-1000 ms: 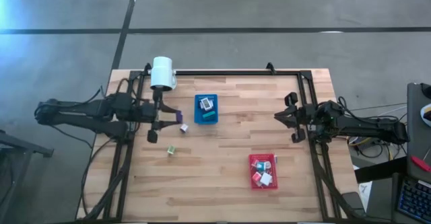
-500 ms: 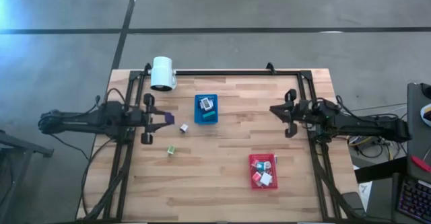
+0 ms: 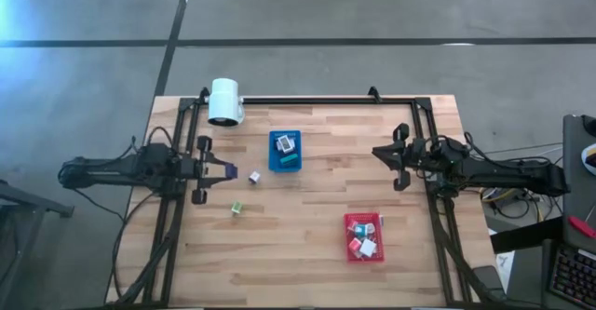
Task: Pick & Place Office items
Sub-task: Put the dark blue digital clock into the blue bin
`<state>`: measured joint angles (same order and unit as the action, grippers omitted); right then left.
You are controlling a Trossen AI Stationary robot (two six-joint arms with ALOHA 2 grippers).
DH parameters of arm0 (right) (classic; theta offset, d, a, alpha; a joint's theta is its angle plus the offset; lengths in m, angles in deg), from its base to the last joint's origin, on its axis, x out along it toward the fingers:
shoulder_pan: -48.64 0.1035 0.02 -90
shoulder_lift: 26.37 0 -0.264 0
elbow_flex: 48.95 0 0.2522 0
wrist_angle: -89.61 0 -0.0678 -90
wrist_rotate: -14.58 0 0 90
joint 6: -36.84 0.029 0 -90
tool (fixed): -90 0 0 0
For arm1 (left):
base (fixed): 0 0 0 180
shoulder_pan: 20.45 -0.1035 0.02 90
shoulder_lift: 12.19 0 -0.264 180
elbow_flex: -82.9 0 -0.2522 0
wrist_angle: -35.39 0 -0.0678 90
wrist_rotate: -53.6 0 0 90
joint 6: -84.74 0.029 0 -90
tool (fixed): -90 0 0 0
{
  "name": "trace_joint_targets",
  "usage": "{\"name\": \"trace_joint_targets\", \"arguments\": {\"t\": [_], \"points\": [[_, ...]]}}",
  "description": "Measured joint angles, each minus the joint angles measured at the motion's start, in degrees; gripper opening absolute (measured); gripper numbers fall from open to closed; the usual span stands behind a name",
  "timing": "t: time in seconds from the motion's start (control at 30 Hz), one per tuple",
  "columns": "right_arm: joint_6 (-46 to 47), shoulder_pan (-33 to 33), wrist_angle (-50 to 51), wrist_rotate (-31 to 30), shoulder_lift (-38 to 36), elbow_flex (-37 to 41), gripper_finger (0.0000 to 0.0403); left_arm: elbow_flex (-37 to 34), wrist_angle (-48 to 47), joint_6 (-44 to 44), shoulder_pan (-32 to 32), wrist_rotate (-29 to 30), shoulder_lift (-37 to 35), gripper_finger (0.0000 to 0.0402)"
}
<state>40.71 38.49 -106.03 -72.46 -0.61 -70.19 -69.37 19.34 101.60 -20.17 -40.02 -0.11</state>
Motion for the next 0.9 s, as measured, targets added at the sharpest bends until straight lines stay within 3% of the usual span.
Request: {"name": "trace_joint_targets", "arguments": {"t": [0.2, 0.9], "points": [[-1.21, 0.0, -0.03, -0.02, 0.13, 0.0, 0.0034, -3.68, 1.38, 3.11, -0.33, 3.63, -0.11, 0.0145], [-2.37, 0.0, 0.01, -0.11, 0.17, 0.07, 0.0034, -6.94, 1.57, 5.49, -1.7, 2.51, -0.37, 0.0145]]}}
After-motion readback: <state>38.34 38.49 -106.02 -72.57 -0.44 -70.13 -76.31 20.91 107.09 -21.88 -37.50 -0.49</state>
